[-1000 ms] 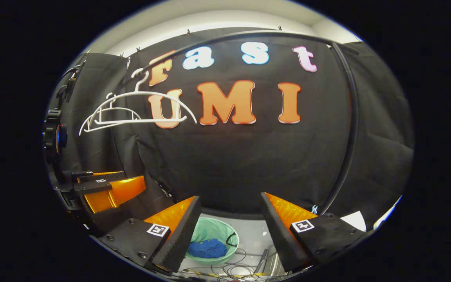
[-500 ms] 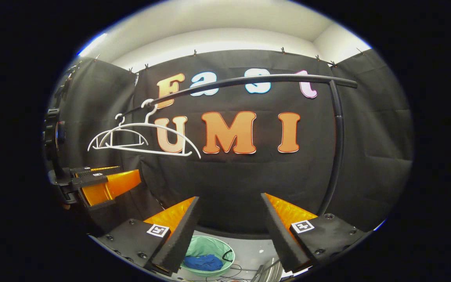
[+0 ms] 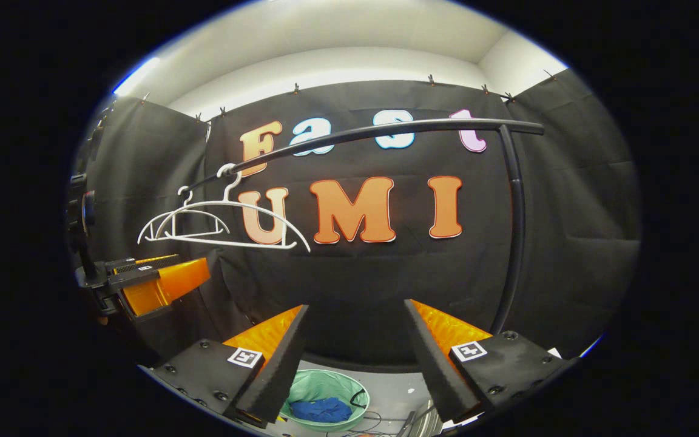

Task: Grasp the clothes on the hanger with both hands and then place them into the laundry hamper below.

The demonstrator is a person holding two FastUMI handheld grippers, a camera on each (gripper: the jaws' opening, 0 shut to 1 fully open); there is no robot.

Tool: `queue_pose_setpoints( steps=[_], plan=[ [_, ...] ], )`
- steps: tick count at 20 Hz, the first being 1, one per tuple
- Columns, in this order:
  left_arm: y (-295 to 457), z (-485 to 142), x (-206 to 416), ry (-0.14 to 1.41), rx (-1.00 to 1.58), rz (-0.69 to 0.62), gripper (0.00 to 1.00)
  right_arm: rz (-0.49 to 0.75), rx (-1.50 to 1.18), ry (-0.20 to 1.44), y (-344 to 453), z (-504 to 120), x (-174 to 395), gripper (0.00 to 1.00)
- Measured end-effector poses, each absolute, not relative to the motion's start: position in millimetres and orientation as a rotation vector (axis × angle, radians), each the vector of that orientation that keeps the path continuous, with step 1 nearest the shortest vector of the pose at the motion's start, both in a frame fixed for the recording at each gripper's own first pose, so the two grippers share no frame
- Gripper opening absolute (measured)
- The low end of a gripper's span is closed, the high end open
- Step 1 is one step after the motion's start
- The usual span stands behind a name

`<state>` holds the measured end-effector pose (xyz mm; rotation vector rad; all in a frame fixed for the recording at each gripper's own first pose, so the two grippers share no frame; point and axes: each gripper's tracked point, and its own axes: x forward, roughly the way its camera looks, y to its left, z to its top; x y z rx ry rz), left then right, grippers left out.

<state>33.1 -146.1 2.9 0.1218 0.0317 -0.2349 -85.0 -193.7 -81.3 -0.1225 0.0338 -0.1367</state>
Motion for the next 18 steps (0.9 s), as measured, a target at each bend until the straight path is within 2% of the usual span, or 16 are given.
queue_pose_setpoints(
  steps=[1, 2, 3, 6, 7, 13, 15, 16, 18],
  plan=[
    [-145.8, 3.3, 32.8, 0.032, 0.124, -0.234, 0.92, -0.139, -0.123, 0.036, -193.8, -82.0, -84.8, 0.89],
    [-145.5, 2.5, 33.1, 0.034, 0.125, -0.234, 0.92, -0.141, -0.122, 0.037, -193.8, -82.7, -85.4, 0.89],
    [-145.0, 2.2, 33.4, 0.035, 0.124, -0.232, 0.92, -0.142, -0.121, 0.038, -193.9, -83.4, -85.5, 0.98],
    [-141.9, 0.2, 35.4, 0.042, 0.118, -0.224, 0.95, -0.148, -0.121, 0.044, -194.9, -85.9, -86.5, 0.98],
    [-141.2, -0.1, 36.2, 0.044, 0.115, -0.22, 0.92, -0.151, -0.121, 0.046, -195.1, -86.5, -86.4, 0.98],
    [-132.3, -1.4, 34.5, 0.045, 0.107, -0.193, 0.92, -0.151, -0.121, 0.048, -191.6, -88.5, -86.1, 0.98],
    [-130.0, -2.1, 35.0, 0.05, 0.105, -0.185, 0.95, -0.155, -0.116, 0.054, -190.1, -91.3, -86.8, 0.98],
    [-128.5, -2.3, 34.7, 0.054, 0.103, -0.186, 0.92, -0.159, -0.112, 0.056, -189.3, -93.4, -87.6, 0.98],
    [-124.5, -2.6, 34.3, 0.059, 0.102, -0.192, 0.92, -0.169, -0.108, 0.054, -187.9, -93.9, -89.9, 0.98]
  ],
)
